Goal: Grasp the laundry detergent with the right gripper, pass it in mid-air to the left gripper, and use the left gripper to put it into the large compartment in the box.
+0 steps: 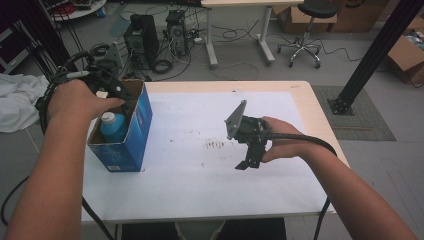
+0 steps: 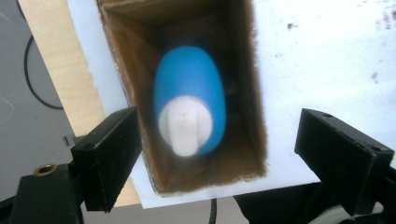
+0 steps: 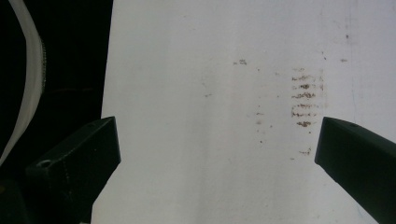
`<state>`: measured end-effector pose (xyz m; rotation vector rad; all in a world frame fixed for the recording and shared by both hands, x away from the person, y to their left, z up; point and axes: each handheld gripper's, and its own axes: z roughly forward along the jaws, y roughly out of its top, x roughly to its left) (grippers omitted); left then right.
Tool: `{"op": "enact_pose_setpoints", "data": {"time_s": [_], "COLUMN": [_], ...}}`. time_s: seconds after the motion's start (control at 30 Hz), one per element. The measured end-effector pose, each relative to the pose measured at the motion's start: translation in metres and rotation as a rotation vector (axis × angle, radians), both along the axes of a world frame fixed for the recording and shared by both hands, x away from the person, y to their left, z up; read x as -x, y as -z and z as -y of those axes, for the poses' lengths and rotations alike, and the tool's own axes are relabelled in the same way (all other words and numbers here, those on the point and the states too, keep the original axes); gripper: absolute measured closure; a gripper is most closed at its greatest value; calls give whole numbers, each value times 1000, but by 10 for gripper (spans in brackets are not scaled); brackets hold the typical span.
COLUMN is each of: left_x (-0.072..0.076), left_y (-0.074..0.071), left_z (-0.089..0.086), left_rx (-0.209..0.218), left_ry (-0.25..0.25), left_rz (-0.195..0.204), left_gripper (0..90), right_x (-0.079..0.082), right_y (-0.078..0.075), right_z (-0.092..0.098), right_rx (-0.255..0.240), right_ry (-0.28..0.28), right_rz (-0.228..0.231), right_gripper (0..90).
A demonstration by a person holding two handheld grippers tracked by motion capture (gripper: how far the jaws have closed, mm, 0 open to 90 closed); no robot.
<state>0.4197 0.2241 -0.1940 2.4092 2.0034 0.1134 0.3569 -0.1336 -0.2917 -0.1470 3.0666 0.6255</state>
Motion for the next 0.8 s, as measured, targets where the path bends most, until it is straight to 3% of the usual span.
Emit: {"op": "enact_pose_setpoints", "data": {"time_s": [0.07,0.27,0.77,0.8], "left_x": [2,6,16,17], "left_y": [-6,-21,-38,-38], "left_z": [4,18,70,73], "left_rx": [-10,26,-2,11], "left_ry": [23,88,310,327], "left_rz": [8,26,19,17], "left_gripper": [146,114,78,67], "right_x": [0,1,1,1], "right_y": [-1,-3,-5,-5], "right_z": [0,1,9,10], "right_rx": [3,8,1,1], "right_ry": [-2,5,22,22], "right_rz": [2,4,5,5], "right_gripper": [0,0,0,0]}}
